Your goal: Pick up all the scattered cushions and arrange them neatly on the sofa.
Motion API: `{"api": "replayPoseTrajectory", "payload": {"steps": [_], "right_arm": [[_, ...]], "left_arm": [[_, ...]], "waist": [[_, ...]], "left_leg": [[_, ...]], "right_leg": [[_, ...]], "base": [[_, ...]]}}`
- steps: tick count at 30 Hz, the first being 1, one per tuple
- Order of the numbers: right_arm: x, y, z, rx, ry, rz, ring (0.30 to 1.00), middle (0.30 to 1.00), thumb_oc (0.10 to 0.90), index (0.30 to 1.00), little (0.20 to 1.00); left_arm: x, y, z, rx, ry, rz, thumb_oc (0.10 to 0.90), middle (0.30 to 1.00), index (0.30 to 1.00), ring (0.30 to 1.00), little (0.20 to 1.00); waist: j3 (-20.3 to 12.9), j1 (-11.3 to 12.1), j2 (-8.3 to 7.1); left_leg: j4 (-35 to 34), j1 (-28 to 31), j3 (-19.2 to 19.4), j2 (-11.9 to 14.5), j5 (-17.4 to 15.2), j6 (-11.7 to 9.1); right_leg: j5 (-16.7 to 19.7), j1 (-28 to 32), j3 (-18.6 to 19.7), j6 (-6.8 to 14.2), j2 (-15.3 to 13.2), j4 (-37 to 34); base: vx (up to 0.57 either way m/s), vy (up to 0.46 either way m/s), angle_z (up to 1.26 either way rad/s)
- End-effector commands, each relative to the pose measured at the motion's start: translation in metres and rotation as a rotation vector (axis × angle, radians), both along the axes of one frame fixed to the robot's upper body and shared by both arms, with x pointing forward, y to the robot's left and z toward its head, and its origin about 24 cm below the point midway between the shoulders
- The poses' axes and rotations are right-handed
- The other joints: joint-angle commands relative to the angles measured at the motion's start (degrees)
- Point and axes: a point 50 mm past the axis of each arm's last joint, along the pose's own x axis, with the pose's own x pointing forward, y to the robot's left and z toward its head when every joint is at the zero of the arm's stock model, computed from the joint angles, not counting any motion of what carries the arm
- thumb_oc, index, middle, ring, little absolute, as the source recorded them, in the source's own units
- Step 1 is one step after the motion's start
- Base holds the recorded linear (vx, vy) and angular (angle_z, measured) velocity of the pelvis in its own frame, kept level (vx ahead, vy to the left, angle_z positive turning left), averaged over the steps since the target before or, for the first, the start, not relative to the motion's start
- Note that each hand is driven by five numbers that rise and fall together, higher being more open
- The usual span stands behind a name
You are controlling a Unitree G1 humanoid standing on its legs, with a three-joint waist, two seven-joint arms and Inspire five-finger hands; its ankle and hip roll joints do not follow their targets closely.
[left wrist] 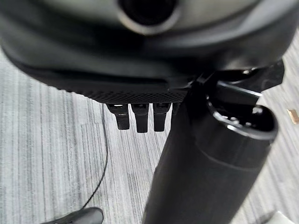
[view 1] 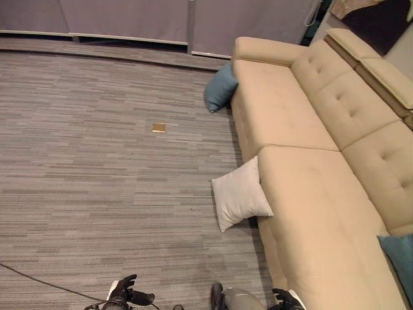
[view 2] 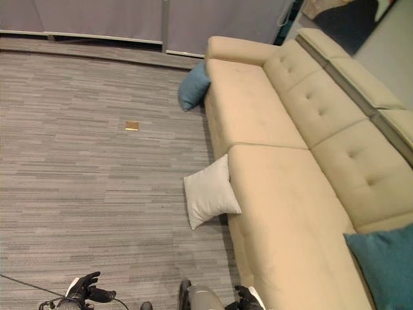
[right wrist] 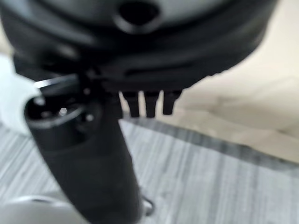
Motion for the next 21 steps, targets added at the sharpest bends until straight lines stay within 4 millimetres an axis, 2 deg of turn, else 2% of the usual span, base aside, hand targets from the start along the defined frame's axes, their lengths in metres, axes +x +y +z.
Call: {"api": "replayPoseTrajectory", "payload": {"steps": [1, 2, 4, 5, 6, 7, 8, 9, 10, 11, 12, 13, 14, 15, 17, 18, 20, 21], "right_arm": [[0.015, -0.015, 0.007, -0.062, -0.047, 0.007, 0.900, 0.900, 0.800, 0.900, 0.900], [0.015, -0.015, 0.007, -0.063, -0.047, 0.007, 0.900, 0.900, 0.800, 0.900, 0.900], [0.000, -0.019, 0.004, -0.063, -0.009, -0.016, 0.900, 0.900, 0.800, 0.900, 0.900], [-0.003, -0.020, 0.003, -0.064, 0.003, -0.023, 0.900, 0.900, 0.800, 0.900, 0.900], [-0.003, -0.020, 0.003, -0.064, 0.003, -0.023, 0.900, 0.900, 0.800, 0.900, 0.900], [-0.003, -0.020, 0.003, -0.061, 0.000, -0.028, 0.900, 0.900, 0.800, 0.900, 0.900], [0.003, -0.021, 0.005, -0.062, -0.019, -0.035, 0.900, 0.900, 0.800, 0.900, 0.900], [0.003, -0.021, 0.005, -0.062, -0.019, -0.035, 0.900, 0.900, 0.800, 0.900, 0.900], [0.004, -0.023, 0.006, -0.064, -0.026, -0.042, 0.900, 0.900, 0.800, 0.900, 0.900], [0.006, -0.025, 0.006, -0.071, -0.025, -0.051, 0.900, 0.900, 0.800, 0.900, 0.900], [0.006, -0.025, 0.006, -0.071, -0.025, -0.052, 0.900, 0.900, 0.800, 0.900, 0.900], [0.006, -0.027, 0.007, -0.073, -0.026, -0.059, 0.900, 0.900, 0.800, 0.900, 0.900], [0.008, -0.027, 0.008, -0.074, -0.034, -0.059, 0.900, 0.900, 0.800, 0.900, 0.900], [0.009, -0.027, 0.008, -0.079, -0.036, -0.054, 0.900, 0.900, 0.800, 0.900, 0.900], [0.010, -0.027, 0.008, -0.086, -0.036, -0.039, 0.900, 0.900, 0.800, 0.900, 0.900], [0.010, -0.027, 0.008, -0.086, -0.036, -0.039, 0.900, 0.900, 0.800, 0.900, 0.900], [0.009, -0.025, 0.008, -0.090, -0.032, -0.023, 0.900, 0.900, 0.800, 0.900, 0.900], [0.010, -0.025, 0.008, -0.096, -0.032, -0.017, 0.900, 0.900, 0.800, 0.900, 0.900]], "left_arm": [[0.009, 0.009, 0.007, 0.048, -0.042, -0.072, 0.800, 0.900, 0.900, 0.900, 0.900], [0.009, 0.009, 0.007, 0.047, -0.042, -0.072, 0.800, 0.900, 0.900, 0.900, 0.900], [-0.001, 0.004, 0.003, 0.038, -0.011, -0.081, 0.800, 0.900, 0.900, 0.900, 0.900], [-0.005, 0.004, 0.001, 0.035, 0.003, -0.078, 0.800, 0.900, 0.900, 0.900, 0.900], [-0.005, 0.004, 0.001, 0.035, 0.003, -0.078, 0.800, 0.900, 0.900, 0.900, 0.900], [-0.007, 0.004, 0.001, 0.033, 0.007, -0.075, 0.800, 0.900, 0.900, 0.900, 0.900], [-0.005, 0.004, 0.001, 0.031, -0.002, -0.073, 0.800, 0.900, 0.900, 0.900, 0.900], [-0.005, 0.004, 0.001, 0.031, -0.002, -0.073, 0.800, 0.900, 0.900, 0.900, 0.900], [-0.003, 0.004, 0.002, 0.030, -0.010, -0.066, 0.800, 0.900, 0.900, 0.900, 0.900], [0.001, 0.006, 0.004, 0.036, -0.021, -0.058, 0.800, 0.900, 0.900, 0.900, 0.900], [0.001, 0.006, 0.004, 0.036, -0.021, -0.058, 0.800, 0.900, 0.900, 0.900, 0.900], [0.002, 0.007, 0.005, 0.039, -0.025, -0.057, 0.800, 0.900, 0.900, 0.900, 0.900], [0.004, 0.008, 0.006, 0.044, -0.027, -0.066, 0.800, 0.900, 0.900, 0.900, 0.900], [0.005, 0.009, 0.006, 0.047, -0.029, -0.073, 0.800, 0.900, 0.900, 0.900, 0.900], [0.006, 0.009, 0.007, 0.052, -0.031, -0.079, 0.800, 0.900, 0.900, 0.900, 0.900], [0.006, 0.009, 0.007, 0.052, -0.032, -0.079, 0.800, 0.900, 0.900, 0.900, 0.900], [0.008, 0.010, 0.008, 0.054, -0.040, -0.080, 0.800, 0.900, 0.900, 0.900, 0.900], [0.008, 0.009, 0.008, 0.051, -0.042, -0.079, 0.800, 0.900, 0.900, 0.900, 0.900]], "waist": [[-0.83, -0.02, -1.24], [-0.84, -0.14, -1.17], [-3.01, -0.79, -0.63], [-3.47, -1.00, -0.81], [-3.47, -1.04, -0.77], [-3.50, -1.19, -0.93], [-2.57, -0.64, -2.42], [-2.55, -0.56, -2.30], [-2.19, -0.05, -2.96], [-1.53, 1.00, -4.57], [-1.47, 1.15, -4.40], [-1.24, 1.72, -5.25], [-1.08, 2.45, -6.38], [-0.90, 2.69, -6.58], [-0.15, 3.88, -5.86], [-0.25, 3.81, -5.96], [0.25, 5.17, -5.13], [0.44, 5.61, -4.83]], "left_leg": [[2.45, 5.42, -2.37, -2.66, -5.97, -6.61], [2.45, 5.45, -2.48, -2.58, -6.01, -6.63], [4.96, 7.28, -3.08, -1.37, -5.32, -8.68], [7.25, 6.42, -2.38, -1.12, -4.20, -9.77], [7.40, 6.37, -2.41, -1.09, -4.30, -9.78], [11.52, 5.05, -1.23, -0.68, -2.29, -11.53], [23.37, -1.06, 2.71, 0.50, 1.77, -14.17], [23.94, -1.34, 2.78, 0.63, 1.44, -14.18], [28.69, -4.00, 4.96, 1.28, 1.85, -14.26], [33.02, -8.86, 9.01, 3.19, 0.65, -12.46], [33.44, -8.96, 9.11, 3.41, 0.35, -12.47], [33.33, -11.31, 10.81, 4.24, -1.63, -11.18], [29.61, -14.28, 11.83, 4.49, -4.25, -9.54], [26.30, -15.38, 11.91, 4.54, -4.72, -9.37], [18.27, -17.14, 10.78, 4.53, -1.79, -9.96], [17.94, -17.13, 10.76, 4.42, -1.49, -9.95], [11.91, -19.31, 6.28, 3.39, 3.64, -11.12], [10.67, -20.24, 4.67, 3.06, 4.82, -11.48]], "right_leg": [[6.51, 3.63, -5.35, 1.62, -1.41, -2.62], [6.45, 3.67, -5.48, 1.61, -1.40, -2.61], [5.00, 7.22, -4.50, -0.78, 0.33, -4.18], [5.04, 8.13, -5.10, -0.92, -0.05, -4.86], [5.06, 8.19, -5.15, -0.93, -0.02, -4.92], [5.29, 9.40, -5.39, -1.05, -0.06, -5.61], [5.01, 12.68, -4.54, -1.67, -0.82, -7.32], [5.05, 12.63, -4.51, -1.69, -0.67, -7.33], [4.66, 13.94, -4.14, -2.23, -0.78, -8.11], [3.40, 16.23, -3.42, -2.96, -1.37, -9.05], [3.40, 16.24, -3.32, -2.98, -1.16, -9.03], [2.90, 17.23, -2.91, -2.84, -1.66, -9.48], [2.21, 18.75, -1.88, -2.34, -2.16, -10.38], [1.62, 19.33, -1.36, -2.02, -2.15, -10.79], [0.57, 21.38, 0.04, -1.67, -1.47, -11.41], [0.61, 21.25, 0.00, -1.67, -1.57, -11.41], [-0.40, 23.03, 2.47, -1.66, -0.31, -11.61], [-0.88, 23.60, 3.37, -1.77, -0.04, -11.21]], "base": [[0.23, -0.008, 0.47], [0.35, -0.031, 0.49], [0.44, -0.052, 0.59], [0.26, -0.036, 0.66], [0.20, -0.038, 0.63], [0.24, -0.060, 0.48], [0.23, -0.058, 0.23], [0.20, -0.062, 0.07], [0.16, -0.084, -0.25], [0.17, -0.083, -0.27], [0.18, -0.078, -0.18], [0.23, -0.026, -0.28], [0.30, -0.009, -0.32], [0.30, 0.047, -0.39], [0.19, 0.100, -0.12], [0.15, 0.109, -0.26], [0.19, 0.137, -0.44], [0.32, 0.239, -0.84]]}}
